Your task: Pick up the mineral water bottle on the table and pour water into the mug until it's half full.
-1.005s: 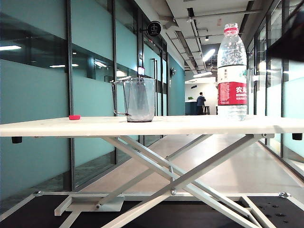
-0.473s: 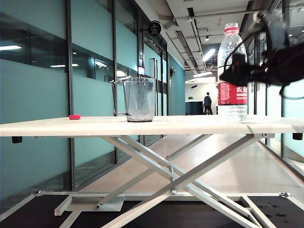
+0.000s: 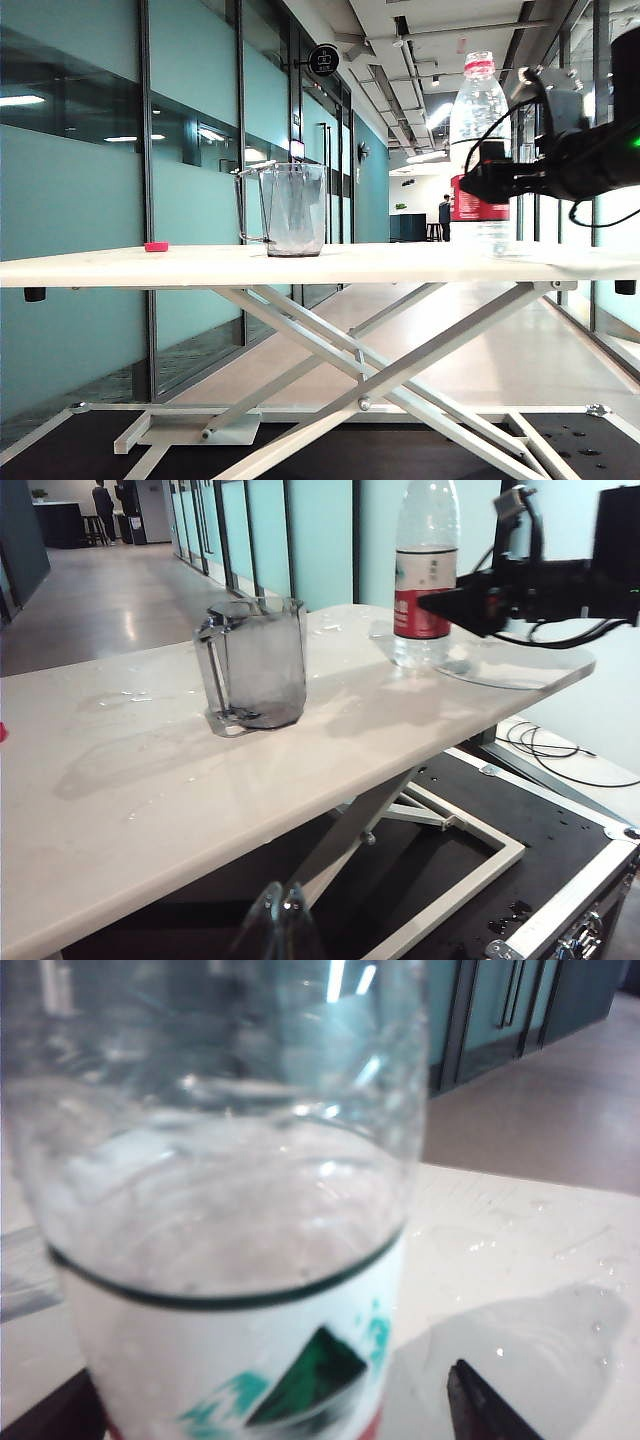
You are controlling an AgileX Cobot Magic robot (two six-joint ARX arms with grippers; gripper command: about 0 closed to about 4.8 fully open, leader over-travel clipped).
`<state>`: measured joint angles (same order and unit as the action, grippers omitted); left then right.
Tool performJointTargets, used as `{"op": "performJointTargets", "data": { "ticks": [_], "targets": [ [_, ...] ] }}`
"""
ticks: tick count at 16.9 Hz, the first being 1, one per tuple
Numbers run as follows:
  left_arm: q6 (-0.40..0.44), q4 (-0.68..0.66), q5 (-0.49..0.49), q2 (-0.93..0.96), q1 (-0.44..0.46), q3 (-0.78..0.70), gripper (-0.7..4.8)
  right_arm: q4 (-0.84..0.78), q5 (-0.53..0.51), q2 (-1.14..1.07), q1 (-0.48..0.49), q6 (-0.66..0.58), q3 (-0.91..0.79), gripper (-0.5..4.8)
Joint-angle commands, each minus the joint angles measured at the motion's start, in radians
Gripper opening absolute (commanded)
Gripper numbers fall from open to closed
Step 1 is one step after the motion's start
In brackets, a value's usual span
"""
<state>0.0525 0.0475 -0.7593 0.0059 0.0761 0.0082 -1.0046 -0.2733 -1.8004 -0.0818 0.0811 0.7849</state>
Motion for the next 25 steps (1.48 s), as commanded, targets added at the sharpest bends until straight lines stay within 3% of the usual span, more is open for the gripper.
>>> {"op": "performJointTargets", "data": {
  "ticks": [1,11,13,14,15,19,22,25],
  "targets": [
    [0.03,-0.016,-0.005,0.001,0.0,0.002,-0.05,-0.018,-0.042,-0.033,-0.001,-0.003,0.06,4.79],
    [0.071,-0.061,-0.005,0.001,0.0,0.002,-0.05,-0.018,-0.044,-0.081,-0.002,-0.03,0.14,4.79],
    [0.071,-0.061,-0.005,0.001,0.0,0.002,-0.05,-0.018,-0.045,-0.081,-0.006,-0.029,0.14,3.94],
    [0.071,-0.061,-0.005,0.001,0.0,0.002,-0.05,-0.017,-0.045,-0.081,-0.008,-0.029,0.14,3.2],
    [0.071,-0.062,-0.004,0.001,0.0,0.002,-0.05,-0.017,-0.048,-0.08,-0.01,-0.029,0.14,2.14],
    [0.072,-0.062,-0.004,0.001,0.0,0.002,-0.05,-0.003,-0.047,-0.072,-0.04,0.004,0.14,2.1],
    [0.072,-0.069,-0.004,0.001,0.0,0.002,-0.05,0.207,0.048,0.0,-0.115,0.257,0.153,2.1],
    [0.09,-0.07,-0.004,0.001,0.0,0.002,-0.05,0.591,0.309,0.029,-0.211,0.42,0.304,2.11]
  ]
}}
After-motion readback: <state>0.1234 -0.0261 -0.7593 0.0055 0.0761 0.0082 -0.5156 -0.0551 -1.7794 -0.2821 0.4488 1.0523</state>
